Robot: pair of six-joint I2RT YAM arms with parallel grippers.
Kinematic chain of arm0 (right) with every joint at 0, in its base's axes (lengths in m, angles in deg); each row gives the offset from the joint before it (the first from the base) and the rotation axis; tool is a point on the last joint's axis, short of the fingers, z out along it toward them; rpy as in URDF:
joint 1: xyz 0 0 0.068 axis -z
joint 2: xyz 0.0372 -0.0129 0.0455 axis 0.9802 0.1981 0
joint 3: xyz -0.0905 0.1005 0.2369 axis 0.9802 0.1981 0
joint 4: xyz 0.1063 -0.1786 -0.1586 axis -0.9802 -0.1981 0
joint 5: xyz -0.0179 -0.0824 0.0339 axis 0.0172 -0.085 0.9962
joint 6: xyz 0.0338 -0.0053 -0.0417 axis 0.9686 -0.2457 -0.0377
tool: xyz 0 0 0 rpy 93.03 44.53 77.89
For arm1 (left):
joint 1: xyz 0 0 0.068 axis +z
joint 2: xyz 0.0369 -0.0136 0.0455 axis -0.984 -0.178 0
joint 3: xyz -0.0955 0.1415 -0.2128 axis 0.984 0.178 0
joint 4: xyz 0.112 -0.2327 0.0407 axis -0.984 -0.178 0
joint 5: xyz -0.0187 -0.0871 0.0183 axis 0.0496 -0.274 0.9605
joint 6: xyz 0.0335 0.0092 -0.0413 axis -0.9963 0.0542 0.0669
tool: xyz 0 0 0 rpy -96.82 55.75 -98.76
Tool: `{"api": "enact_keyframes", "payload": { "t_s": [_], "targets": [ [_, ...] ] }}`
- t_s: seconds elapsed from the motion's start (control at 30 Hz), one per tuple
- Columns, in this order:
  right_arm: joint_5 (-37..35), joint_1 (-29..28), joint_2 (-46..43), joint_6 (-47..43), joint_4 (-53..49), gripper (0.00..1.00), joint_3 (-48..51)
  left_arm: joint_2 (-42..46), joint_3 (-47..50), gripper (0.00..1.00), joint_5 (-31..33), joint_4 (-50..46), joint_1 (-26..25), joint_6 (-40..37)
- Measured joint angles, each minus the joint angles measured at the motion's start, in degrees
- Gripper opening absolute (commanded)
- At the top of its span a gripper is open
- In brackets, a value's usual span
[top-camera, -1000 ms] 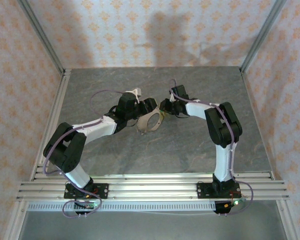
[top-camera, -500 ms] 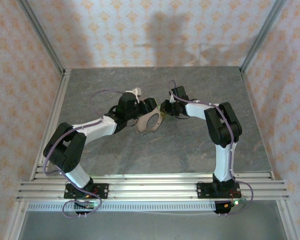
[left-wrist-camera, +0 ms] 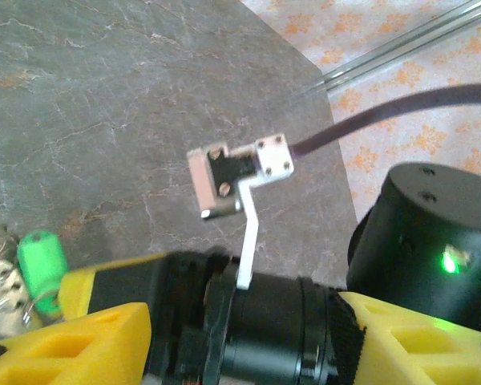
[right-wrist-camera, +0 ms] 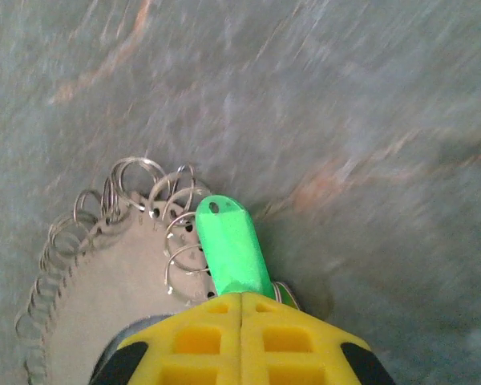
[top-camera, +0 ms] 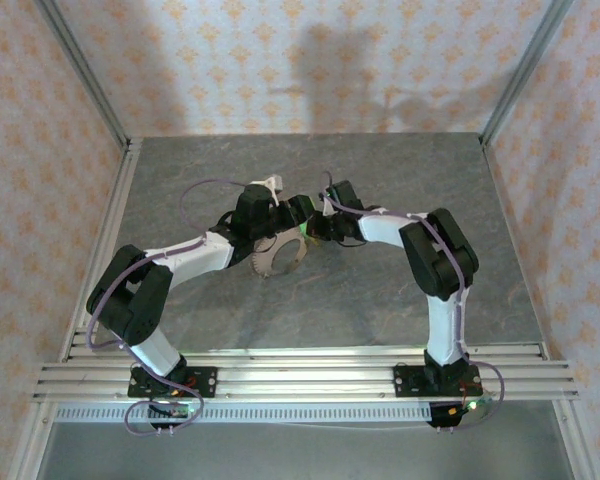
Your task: Put the keys on the keyring
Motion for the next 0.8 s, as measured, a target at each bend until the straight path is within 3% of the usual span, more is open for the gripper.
{"api": "enact_keyframes", "payload": {
  "t_s": [0.13,0.27,0.33,0.5,0.8],
  "targets": [
    [0.37,-1.25,-4.46,0.13,-0.13,0.00,4.74,0.02,0.00,0.62,0.00,-0.07,0.00,-0.04],
    [-0.24,-0.26,-8.17,0.85,-0.31,0.27,6.51,0.07,0.04,0.62,0.02,-0.24,0.00,-0.04],
    [-0.90,0.76,-9.14,1.16,-0.37,0.34,6.73,0.26,0.44,0.62,0.02,-0.28,0.00,-0.04],
    [-2.45,3.19,-9.31,0.92,-1.49,0.36,6.08,1.95,2.47,0.63,0.33,-1.33,0.00,-0.04],
    [-3.43,-0.76,-5.40,-0.70,-2.91,0.36,2.51,3.96,4.35,0.63,1.53,-1.57,0.00,-0.04]
  ]
}}
